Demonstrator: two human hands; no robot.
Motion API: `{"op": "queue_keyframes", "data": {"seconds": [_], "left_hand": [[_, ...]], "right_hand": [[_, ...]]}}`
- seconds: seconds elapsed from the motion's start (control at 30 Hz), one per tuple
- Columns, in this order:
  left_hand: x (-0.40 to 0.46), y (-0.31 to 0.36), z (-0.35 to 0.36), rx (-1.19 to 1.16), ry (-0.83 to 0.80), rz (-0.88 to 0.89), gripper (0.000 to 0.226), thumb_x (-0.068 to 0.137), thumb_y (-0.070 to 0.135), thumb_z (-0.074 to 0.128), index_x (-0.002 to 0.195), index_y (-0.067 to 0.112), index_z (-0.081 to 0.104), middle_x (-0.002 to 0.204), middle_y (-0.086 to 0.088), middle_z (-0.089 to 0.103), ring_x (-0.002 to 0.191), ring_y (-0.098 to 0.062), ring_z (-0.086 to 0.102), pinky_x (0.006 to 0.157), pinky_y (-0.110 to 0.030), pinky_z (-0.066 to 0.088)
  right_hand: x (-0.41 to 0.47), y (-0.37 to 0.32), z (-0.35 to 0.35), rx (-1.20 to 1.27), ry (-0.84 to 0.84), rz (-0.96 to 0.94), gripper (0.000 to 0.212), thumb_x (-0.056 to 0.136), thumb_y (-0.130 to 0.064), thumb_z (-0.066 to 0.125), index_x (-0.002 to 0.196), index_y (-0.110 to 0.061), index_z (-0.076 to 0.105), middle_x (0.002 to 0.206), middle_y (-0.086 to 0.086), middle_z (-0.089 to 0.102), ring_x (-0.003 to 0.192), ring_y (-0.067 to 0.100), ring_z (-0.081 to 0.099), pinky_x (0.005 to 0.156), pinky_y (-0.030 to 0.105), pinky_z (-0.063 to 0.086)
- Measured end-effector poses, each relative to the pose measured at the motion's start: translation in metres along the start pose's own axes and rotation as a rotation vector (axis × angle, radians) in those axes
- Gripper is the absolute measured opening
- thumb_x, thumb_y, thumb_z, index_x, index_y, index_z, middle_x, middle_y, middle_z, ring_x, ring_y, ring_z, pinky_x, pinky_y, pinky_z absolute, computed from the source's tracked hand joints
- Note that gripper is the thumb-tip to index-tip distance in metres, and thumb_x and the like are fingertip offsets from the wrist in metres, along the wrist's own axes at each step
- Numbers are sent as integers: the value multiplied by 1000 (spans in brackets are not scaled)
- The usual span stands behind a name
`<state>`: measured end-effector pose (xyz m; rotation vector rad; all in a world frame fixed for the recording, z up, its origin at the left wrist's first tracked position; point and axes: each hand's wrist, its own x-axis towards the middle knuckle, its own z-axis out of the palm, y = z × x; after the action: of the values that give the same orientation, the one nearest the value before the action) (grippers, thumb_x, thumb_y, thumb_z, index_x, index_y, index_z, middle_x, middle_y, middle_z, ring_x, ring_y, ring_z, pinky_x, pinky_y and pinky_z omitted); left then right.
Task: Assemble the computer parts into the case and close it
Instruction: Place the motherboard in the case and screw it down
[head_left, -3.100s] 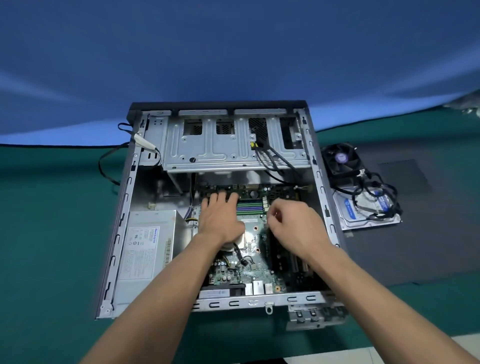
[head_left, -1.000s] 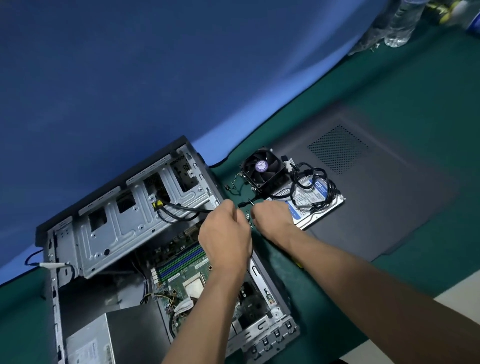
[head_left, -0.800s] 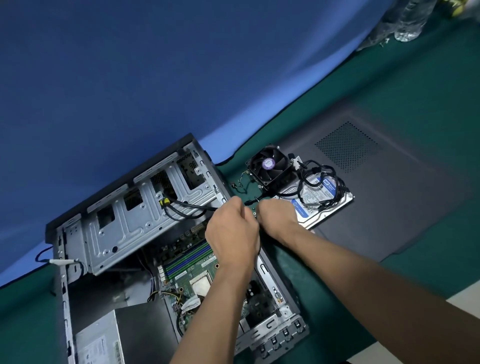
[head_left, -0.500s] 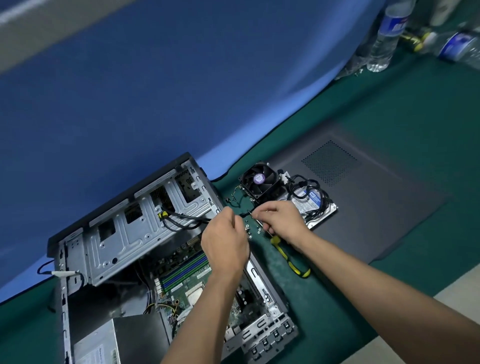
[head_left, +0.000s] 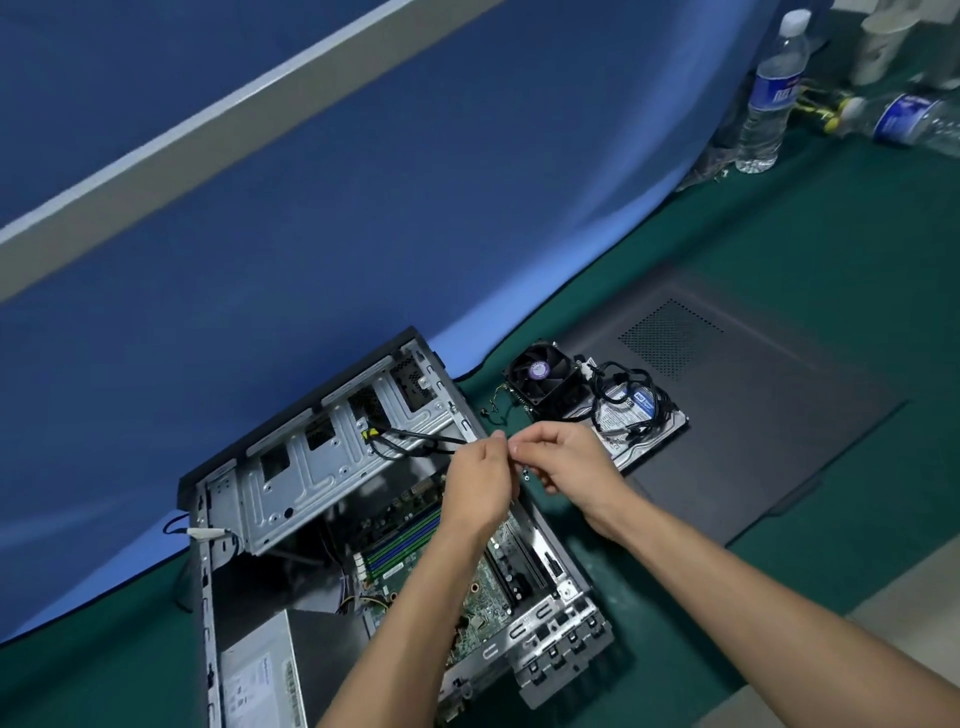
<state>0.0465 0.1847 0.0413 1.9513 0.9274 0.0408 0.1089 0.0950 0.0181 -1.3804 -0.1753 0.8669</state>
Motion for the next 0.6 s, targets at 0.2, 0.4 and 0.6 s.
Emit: {"op": "queue_keyframes", "data": {"seconds": [0.2, 0.4, 0.6], "left_hand": [[-18, 1, 7, -91, -26, -34, 46, 102, 29, 35, 57, 18, 35, 46, 8, 31, 41, -10, 25, 47, -27, 21], [-30, -4, 16, 286, -31, 135, 41, 97, 39, 47, 63, 19, 36, 55, 6, 38, 54, -15, 37, 55, -31, 30], [-39, -8, 24, 243, -8, 134, 38, 95, 34, 52, 61, 21, 43, 52, 8, 41, 52, -14, 39, 54, -28, 32]], "right_hand": [[-6, 12, -7, 9, 93, -12, 19, 84, -15, 70, 72, -15, 56, 46, -10, 52, 40, 4, 42, 38, 15, 33], [-12, 63, -51, -757, 364, 118, 9, 87, -31, 60, 80, -25, 59, 82, -7, 66, 79, 18, 62, 72, 30, 51], [-9, 87, -49, -1310, 255, 43, 33, 92, -33, 58, 118, -13, 55, 123, 5, 55, 114, 23, 50, 88, 36, 46]]}}
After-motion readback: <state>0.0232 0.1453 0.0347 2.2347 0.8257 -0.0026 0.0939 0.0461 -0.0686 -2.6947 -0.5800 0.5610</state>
